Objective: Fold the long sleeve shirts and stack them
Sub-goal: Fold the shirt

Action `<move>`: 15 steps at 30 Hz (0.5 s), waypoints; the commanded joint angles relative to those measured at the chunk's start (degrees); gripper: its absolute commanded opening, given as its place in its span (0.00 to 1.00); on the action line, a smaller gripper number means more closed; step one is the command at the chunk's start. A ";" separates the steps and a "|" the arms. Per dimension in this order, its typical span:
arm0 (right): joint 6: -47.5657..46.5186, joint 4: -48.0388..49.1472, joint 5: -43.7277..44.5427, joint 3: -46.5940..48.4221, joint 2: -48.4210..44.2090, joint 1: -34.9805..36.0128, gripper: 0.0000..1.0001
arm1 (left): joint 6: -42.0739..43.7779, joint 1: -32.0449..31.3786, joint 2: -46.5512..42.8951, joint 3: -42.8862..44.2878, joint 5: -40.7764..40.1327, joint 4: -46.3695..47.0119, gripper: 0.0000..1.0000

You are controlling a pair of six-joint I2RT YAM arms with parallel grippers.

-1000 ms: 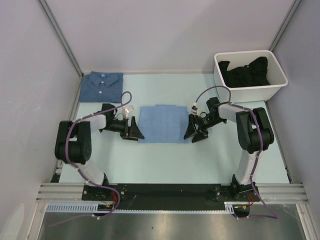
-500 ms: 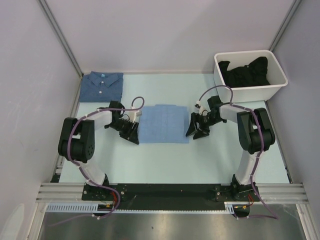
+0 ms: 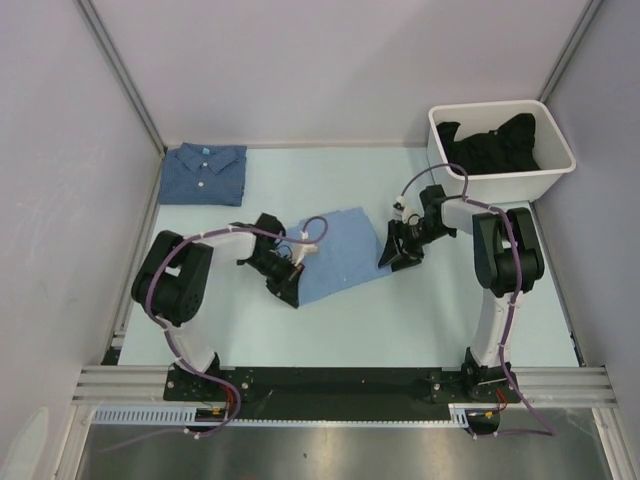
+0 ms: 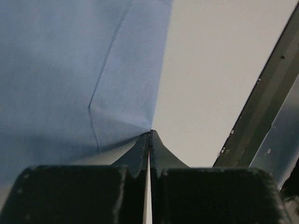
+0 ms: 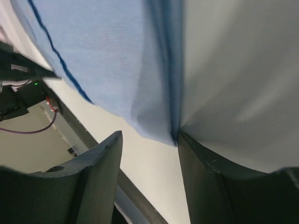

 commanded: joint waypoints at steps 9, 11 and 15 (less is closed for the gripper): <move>-12.50 -7.46 11.81 10.66 4.17 -3.74 0.62 | 8.04 1.74 -10.59 8.89 11.99 -7.42 0.51; -12.85 -8.43 11.46 11.80 4.70 -3.65 0.62 | 6.72 3.96 -8.75 17.67 9.03 -7.16 0.63; -12.86 -9.48 10.14 14.00 5.14 -3.74 0.63 | 4.96 7.47 4.74 31.65 4.96 -8.46 0.73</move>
